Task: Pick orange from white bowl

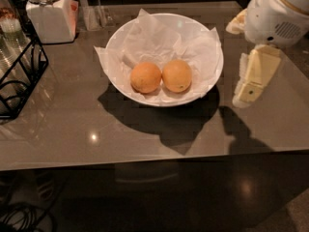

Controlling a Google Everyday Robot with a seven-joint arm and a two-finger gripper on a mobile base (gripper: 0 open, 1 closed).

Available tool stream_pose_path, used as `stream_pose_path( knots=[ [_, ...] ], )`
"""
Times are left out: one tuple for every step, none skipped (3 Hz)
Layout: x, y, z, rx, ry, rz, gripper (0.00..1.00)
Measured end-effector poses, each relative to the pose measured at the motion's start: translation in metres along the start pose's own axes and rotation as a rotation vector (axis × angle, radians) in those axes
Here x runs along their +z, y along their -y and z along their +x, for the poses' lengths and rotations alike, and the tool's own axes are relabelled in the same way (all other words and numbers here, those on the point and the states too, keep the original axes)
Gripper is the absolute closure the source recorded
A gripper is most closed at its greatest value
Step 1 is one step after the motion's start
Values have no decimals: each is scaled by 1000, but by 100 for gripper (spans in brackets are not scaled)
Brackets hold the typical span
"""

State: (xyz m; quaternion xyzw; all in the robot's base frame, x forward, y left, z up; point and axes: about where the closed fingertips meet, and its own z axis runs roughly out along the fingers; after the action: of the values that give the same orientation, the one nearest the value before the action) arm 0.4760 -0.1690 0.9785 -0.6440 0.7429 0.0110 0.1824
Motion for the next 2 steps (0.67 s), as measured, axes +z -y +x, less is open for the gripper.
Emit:
stream_pose_path(
  knots=[
    [25, 22, -37, -54, 63, -67, 0],
    [46, 40, -66, -97, 102, -118, 0]
  ],
)
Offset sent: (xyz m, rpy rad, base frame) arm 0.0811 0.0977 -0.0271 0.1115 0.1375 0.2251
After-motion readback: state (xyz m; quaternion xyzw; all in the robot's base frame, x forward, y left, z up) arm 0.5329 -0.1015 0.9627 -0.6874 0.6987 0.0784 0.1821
